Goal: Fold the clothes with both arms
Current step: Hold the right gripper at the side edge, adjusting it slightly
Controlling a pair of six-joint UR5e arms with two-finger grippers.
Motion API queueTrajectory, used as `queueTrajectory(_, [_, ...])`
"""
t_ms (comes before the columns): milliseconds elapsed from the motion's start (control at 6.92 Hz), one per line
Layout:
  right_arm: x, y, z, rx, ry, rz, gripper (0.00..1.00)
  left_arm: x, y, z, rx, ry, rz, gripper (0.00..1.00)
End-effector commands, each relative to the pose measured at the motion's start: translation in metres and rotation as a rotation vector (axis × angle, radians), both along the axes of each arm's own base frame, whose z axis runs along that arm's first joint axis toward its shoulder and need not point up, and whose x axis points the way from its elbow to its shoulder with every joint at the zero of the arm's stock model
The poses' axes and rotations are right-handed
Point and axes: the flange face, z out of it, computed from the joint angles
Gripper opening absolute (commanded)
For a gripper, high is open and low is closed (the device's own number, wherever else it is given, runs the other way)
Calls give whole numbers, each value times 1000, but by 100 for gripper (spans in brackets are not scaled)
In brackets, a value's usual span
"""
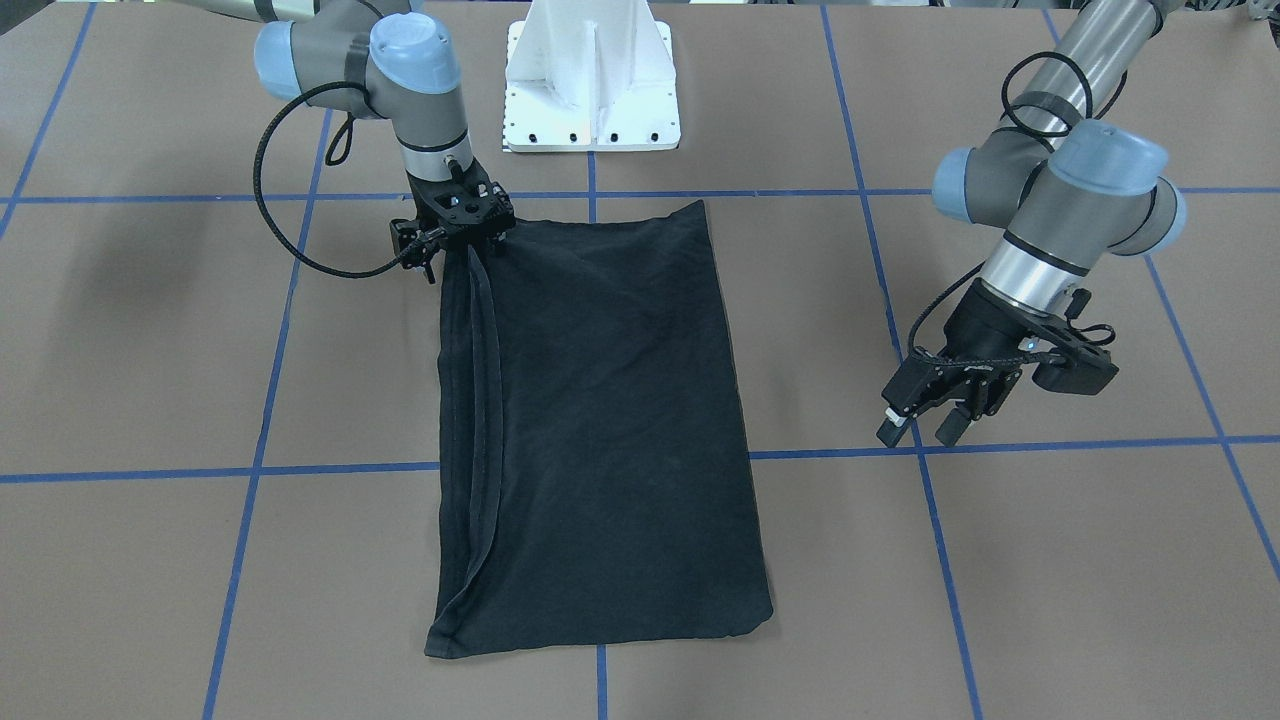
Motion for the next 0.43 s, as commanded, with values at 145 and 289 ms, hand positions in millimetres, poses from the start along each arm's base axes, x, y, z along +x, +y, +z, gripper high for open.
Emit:
queueTrajectory(145, [4, -6, 6, -6, 10, 9, 100, 1, 0, -1, 0, 2, 3, 100])
queueTrajectory(289, [6, -10, 7, -7, 11, 15, 100, 1, 0, -1, -1, 2, 3, 100])
